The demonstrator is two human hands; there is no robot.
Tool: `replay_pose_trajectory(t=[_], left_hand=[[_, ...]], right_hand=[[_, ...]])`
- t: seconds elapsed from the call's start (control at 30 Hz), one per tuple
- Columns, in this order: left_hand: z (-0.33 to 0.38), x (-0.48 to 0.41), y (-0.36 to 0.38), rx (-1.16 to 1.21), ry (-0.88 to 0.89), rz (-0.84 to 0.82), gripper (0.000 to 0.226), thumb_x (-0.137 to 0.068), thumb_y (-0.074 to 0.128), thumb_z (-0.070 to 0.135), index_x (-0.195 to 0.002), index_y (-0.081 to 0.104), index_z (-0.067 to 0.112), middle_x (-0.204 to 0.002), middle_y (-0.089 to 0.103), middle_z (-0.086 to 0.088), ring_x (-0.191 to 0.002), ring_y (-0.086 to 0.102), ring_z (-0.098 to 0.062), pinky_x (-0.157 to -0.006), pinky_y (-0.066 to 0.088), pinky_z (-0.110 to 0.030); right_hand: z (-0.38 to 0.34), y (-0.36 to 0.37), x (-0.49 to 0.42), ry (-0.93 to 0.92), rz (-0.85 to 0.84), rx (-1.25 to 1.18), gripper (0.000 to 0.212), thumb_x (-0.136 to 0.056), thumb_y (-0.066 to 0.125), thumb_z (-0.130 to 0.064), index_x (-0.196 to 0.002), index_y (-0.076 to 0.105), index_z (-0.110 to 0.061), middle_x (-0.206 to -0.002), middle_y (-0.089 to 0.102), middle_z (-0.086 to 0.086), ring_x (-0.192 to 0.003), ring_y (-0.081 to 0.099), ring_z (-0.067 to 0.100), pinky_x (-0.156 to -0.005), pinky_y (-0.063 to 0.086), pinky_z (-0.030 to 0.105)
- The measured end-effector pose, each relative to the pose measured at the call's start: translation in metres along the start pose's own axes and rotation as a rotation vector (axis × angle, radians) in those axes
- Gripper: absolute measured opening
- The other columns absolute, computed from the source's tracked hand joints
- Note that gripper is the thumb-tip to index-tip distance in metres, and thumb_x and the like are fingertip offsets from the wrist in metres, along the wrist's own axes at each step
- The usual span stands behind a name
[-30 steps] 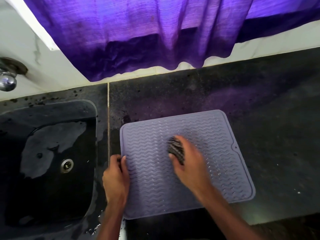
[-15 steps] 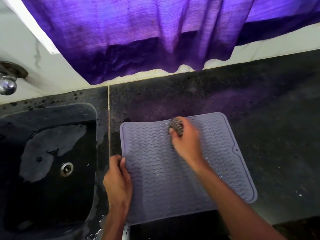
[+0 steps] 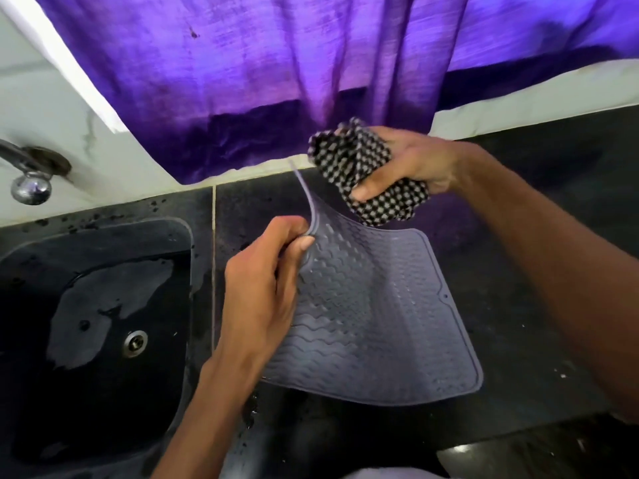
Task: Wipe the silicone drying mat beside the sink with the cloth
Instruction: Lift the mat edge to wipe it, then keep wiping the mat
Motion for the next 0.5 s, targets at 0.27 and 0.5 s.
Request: replay_pose_trajectory(t=[0.27,0.5], left_hand=[[0.028,-0.015,-0.002,-0.029,0.092,-0.001,0.006,-0.102,0.057,0.023,-0.101,0.055,0.029,-0.091,0.062,0.001,-0.074,0.061,-0.021,-0.063,0.050,-0.033],[0.066,-0.022,-0.022,-0.015,0.126,0.097,0.007,-0.100,0.060,0.017,-0.103,0.059,0.023,-0.082,0.064,0.018,-0.075,0.061,0.007,-0.065,0.041,-0.005]], right_hand=[[0.016,0.001,-0.016,0.211,-0.156,0.013,0.042,-0.067,0.067,0.009,-0.101,0.059,-0.013,-0.083,0.071,0.003,-0.072,0.070,0.019,-0.058,0.060,0.033],[-0.028,-0.031,0.021,0.061,0.055,0.116,0.048,-0.061,0.071,0.002,-0.101,0.060,-0.021,-0.082,0.073,-0.004,-0.075,0.071,0.017,-0.057,0.059,0.035]])
Point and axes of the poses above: each hand's wrist, its own x-axis away from the middle knuckle, its own y-axis out of the palm, z = x × y, the point moved 7 cm from there along -x, towards the middle knuckle
